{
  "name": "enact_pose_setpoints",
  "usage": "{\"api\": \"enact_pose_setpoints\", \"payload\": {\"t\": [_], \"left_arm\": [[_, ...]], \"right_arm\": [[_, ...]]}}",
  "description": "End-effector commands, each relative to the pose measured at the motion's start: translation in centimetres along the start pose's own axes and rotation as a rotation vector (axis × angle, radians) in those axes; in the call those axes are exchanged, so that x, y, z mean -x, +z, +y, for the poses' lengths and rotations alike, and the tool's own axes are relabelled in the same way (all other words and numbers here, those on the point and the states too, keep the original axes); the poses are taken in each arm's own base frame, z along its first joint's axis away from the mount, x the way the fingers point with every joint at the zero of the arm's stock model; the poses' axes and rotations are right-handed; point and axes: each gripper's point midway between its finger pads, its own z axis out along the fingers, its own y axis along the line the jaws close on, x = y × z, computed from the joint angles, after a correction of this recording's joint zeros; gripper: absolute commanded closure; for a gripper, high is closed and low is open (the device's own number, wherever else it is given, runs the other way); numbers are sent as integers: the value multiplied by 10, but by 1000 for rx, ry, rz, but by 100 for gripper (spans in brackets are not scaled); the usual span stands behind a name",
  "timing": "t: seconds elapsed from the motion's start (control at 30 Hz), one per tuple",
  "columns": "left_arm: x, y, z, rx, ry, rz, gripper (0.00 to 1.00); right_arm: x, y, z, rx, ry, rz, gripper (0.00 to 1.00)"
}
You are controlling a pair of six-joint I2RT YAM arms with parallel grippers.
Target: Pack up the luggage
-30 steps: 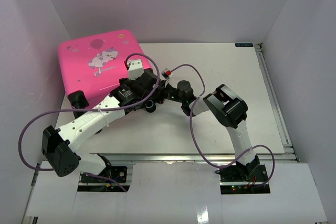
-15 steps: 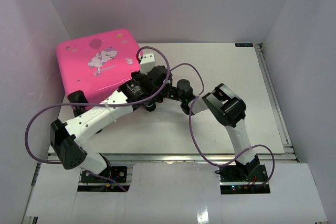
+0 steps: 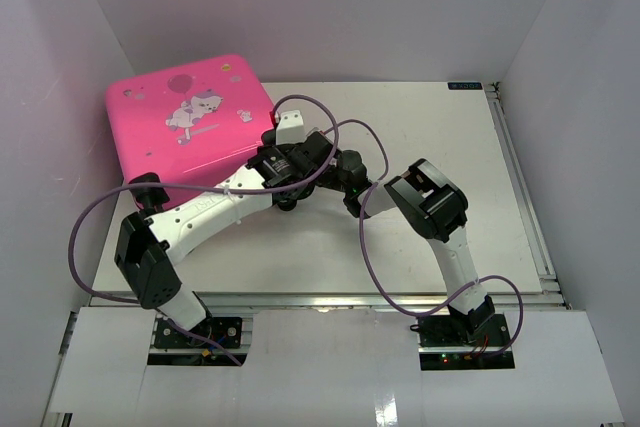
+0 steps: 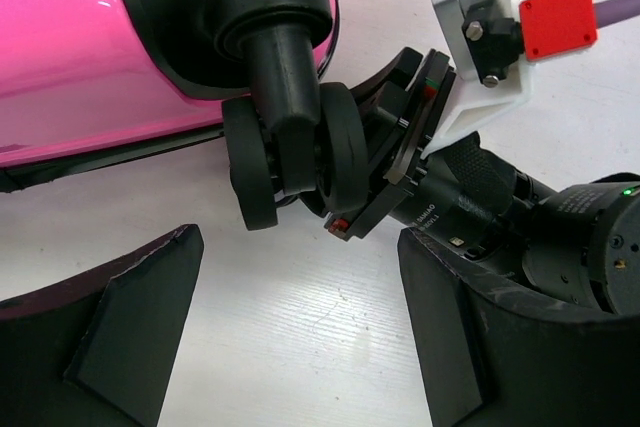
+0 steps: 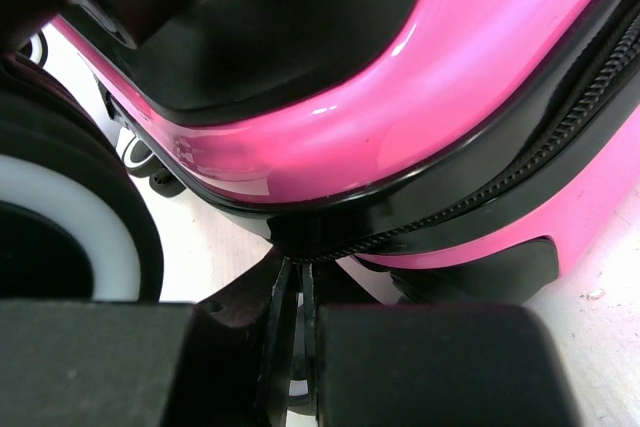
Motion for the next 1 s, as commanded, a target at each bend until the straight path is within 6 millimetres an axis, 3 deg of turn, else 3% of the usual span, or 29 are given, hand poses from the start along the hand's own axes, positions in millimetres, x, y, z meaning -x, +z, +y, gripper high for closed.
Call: {"api": "enact_pose_setpoints", "payload": {"t": [0.0, 0.37, 0.5, 0.9, 0.97], "left_arm": [[18, -7, 4, 9, -61, -45, 10], [28, 20, -3, -12, -93, -59, 12], [25, 30, 3, 13, -92, -41, 14], [7, 50, 9, 30, -64, 3, 29], [5, 52, 10, 34, -58, 9, 37]], "right_arm": [[-27, 2, -6, -31, 30, 66, 92], [-26, 0, -4, -25, 24, 68, 92], [-27, -1, -7, -28, 26, 68, 92], [-28, -6, -17, -48, 30, 70, 92], [-28, -7, -17, -50, 33, 70, 92]]}}
